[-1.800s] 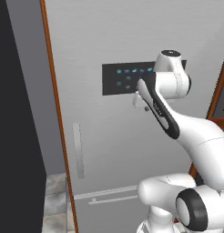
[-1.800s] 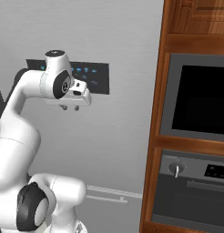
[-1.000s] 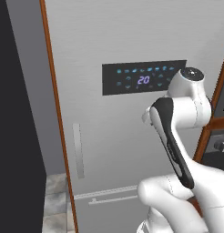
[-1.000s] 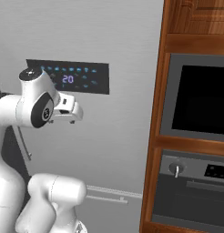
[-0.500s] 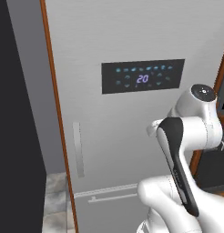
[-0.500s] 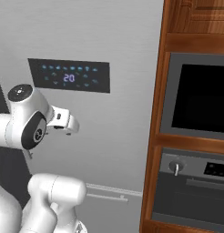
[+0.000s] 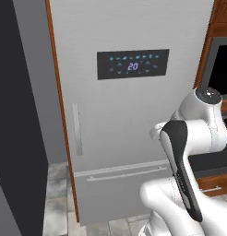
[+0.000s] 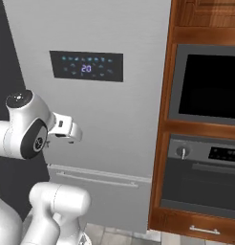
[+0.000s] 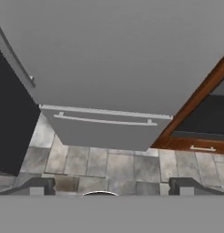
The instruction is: Gather the bell pepper and corn from the fridge and place them on a tray on the dining counter. Then gather the chicken drumsticks from the fridge and place them on the other tray.
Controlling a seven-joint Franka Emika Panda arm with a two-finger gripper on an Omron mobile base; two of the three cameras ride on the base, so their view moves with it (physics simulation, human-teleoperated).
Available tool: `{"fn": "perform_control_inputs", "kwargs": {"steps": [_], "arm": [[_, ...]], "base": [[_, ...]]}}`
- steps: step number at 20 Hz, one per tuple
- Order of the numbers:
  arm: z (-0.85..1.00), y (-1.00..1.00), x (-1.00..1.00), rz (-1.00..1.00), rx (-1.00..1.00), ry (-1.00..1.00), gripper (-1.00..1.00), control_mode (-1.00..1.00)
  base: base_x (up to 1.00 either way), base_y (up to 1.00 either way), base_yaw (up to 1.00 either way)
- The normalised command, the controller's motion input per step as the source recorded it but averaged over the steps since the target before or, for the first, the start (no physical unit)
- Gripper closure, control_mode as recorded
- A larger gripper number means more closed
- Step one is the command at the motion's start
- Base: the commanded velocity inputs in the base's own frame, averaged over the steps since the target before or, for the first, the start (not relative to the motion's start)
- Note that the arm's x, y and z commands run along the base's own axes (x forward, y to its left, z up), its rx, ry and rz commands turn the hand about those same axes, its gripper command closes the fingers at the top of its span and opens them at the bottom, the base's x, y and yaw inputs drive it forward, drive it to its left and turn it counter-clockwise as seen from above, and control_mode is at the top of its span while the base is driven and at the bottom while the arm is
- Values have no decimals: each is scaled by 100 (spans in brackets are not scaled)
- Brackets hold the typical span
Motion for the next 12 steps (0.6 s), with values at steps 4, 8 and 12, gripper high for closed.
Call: {"fn": "perform_control_inputs", "kwargs": {"steps": [4,8,12], "arm": [[0,0,0,0,0,0,-100,100],[0,0,0,0,0,0,-100,100],[0,0,0,0,0,0,-100,100]], "base": [[-48,18,0],[-38,40,0],[-34,55,0]]}}
